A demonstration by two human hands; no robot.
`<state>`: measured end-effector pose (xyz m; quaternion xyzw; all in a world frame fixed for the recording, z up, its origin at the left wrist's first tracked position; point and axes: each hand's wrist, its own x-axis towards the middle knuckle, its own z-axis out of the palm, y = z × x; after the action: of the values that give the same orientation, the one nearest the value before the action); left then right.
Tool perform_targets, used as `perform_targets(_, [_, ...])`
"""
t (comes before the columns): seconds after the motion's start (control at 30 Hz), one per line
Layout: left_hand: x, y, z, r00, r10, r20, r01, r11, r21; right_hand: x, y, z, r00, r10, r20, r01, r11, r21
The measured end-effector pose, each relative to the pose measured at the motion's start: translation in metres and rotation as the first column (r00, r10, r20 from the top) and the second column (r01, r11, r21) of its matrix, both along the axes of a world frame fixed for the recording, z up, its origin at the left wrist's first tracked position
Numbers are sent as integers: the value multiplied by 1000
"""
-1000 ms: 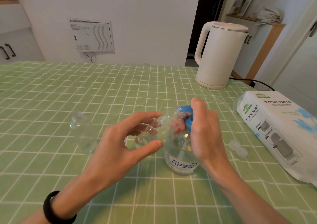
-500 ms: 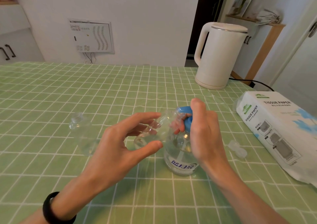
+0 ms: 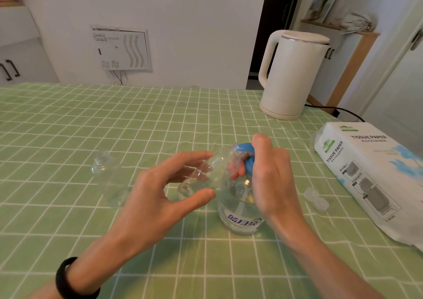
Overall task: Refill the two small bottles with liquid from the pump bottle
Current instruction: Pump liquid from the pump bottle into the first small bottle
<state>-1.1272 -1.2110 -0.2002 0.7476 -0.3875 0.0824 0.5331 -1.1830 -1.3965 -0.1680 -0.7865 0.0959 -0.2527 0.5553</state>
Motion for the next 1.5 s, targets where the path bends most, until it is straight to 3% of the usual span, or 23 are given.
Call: perform_targets(1.5, [2,2,-1,1000,5,12,-5,1000,12,0,-3,-1,1000,0,10,1,1000,-25])
